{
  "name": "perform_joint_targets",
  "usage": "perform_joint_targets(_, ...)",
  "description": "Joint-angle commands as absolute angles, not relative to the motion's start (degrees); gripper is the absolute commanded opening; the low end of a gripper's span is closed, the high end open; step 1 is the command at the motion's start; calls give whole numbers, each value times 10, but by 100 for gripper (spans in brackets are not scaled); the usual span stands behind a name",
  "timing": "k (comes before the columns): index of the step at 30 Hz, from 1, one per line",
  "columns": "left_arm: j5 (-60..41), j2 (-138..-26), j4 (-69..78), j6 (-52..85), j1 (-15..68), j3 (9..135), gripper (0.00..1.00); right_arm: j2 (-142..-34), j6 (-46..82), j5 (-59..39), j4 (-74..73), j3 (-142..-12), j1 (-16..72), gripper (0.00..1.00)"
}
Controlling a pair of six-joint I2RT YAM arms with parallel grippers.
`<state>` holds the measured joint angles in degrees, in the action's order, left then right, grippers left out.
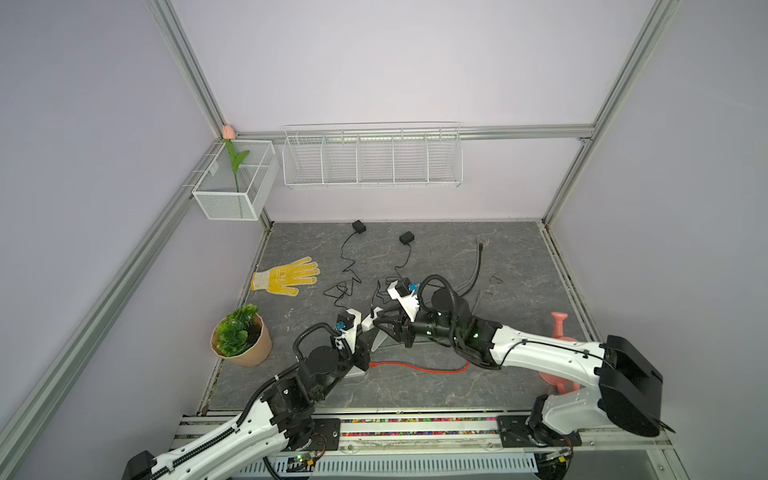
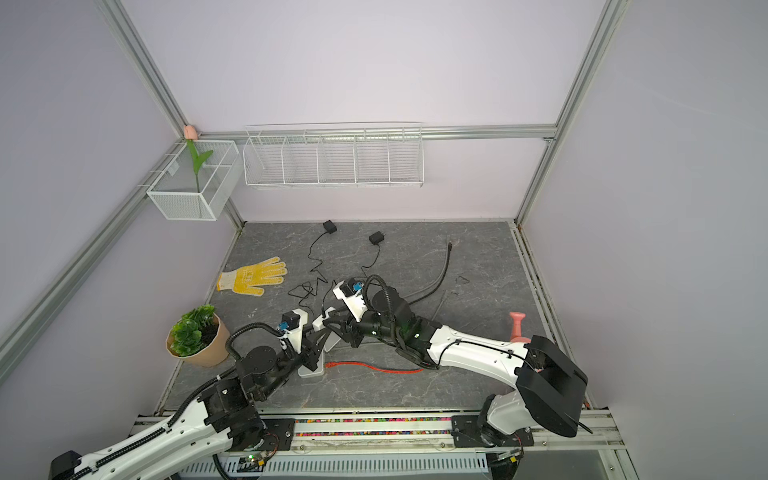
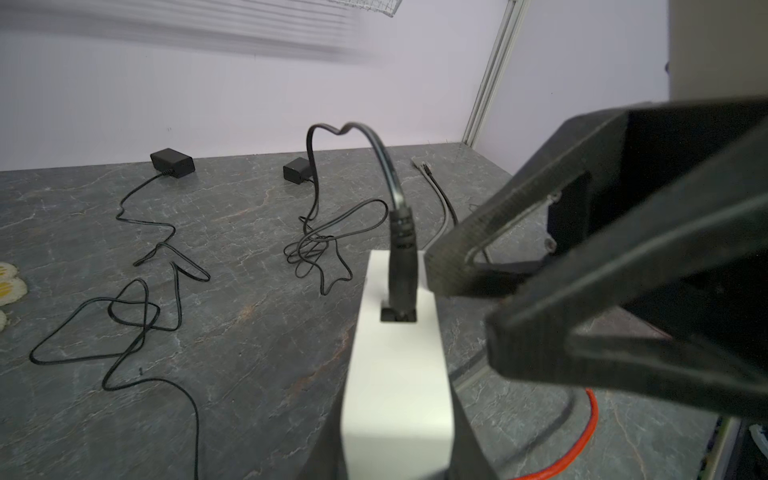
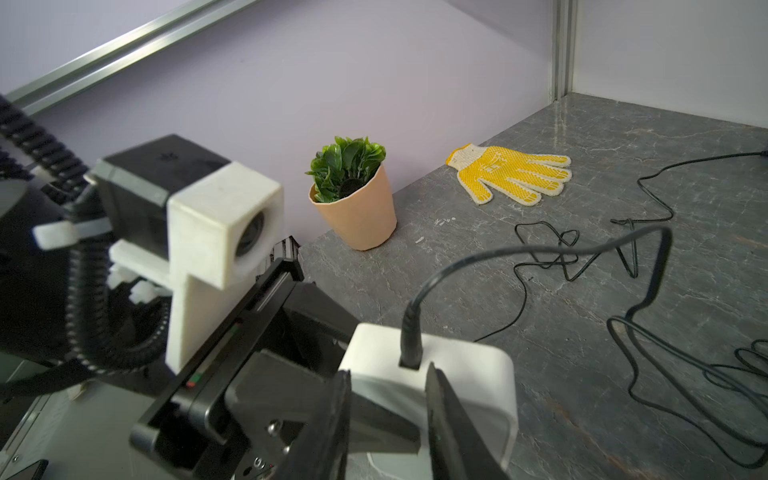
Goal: Insert the plug into the switch port
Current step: 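Push the black plug down into the router port with the right gripper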
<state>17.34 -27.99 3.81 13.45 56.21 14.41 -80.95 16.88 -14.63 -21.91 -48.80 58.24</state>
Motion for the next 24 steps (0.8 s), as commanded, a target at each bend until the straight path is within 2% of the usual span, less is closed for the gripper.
perform_joint_targets(1, 189, -271, 88, 142, 561, 166, 0, -790, 155, -150, -171, -496, 586, 38)
perform_joint_targets(13, 183, -278, 85, 146, 561, 167, 0, -795, 145, -124, -159, -555, 583, 40)
perform_joint_targets(24, 181, -282, 85, 144, 561, 167, 0, -845, 148, -142, -118, -614, 571, 41)
